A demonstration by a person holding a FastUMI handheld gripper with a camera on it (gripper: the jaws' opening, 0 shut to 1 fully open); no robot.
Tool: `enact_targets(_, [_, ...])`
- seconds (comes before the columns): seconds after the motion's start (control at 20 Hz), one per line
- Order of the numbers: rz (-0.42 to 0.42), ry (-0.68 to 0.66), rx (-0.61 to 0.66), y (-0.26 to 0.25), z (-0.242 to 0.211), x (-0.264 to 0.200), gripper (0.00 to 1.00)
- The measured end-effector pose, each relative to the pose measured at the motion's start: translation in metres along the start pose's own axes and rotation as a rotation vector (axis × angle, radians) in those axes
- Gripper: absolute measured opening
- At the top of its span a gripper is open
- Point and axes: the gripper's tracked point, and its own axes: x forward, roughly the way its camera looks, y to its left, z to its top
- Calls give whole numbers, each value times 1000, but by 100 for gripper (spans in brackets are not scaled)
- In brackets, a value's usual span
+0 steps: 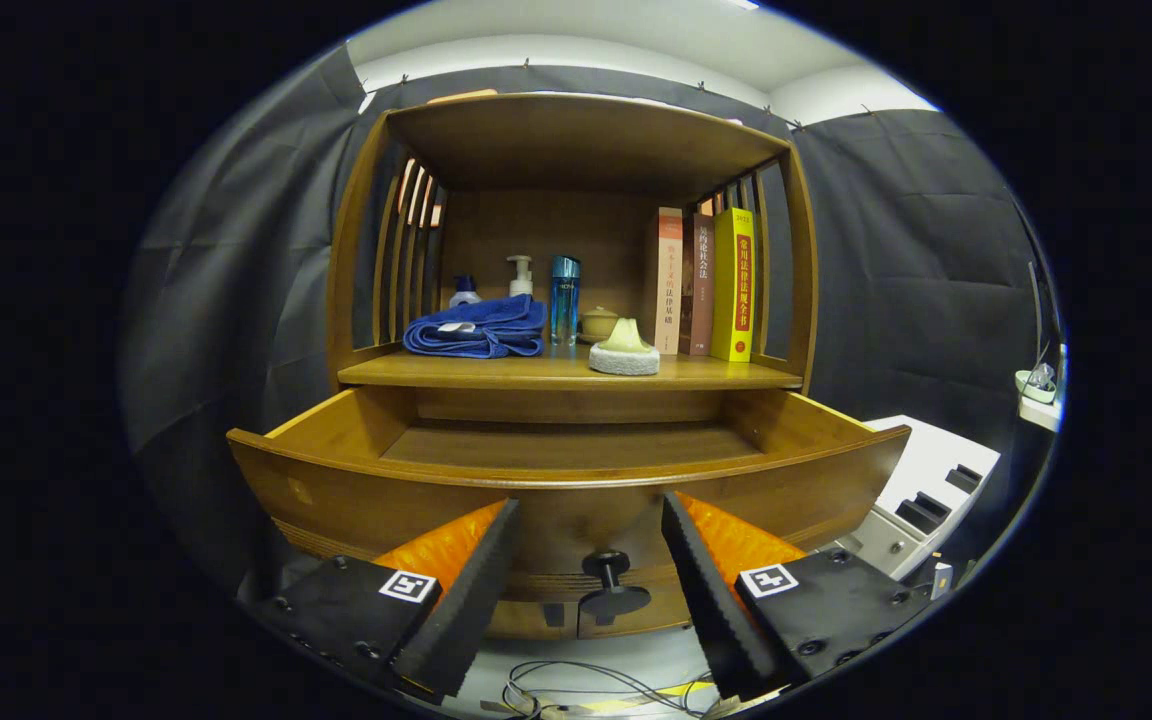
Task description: Pull open the drawer, take out the items inside it, and place them on the countertop above the cabinet.
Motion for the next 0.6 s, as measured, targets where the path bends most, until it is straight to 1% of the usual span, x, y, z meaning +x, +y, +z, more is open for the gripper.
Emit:
enact_targets(0.25, [-8, -8, 1, 1, 8, 21, 95])
enact_targets(0.6, [-19, 13, -10, 3, 7, 47, 95])
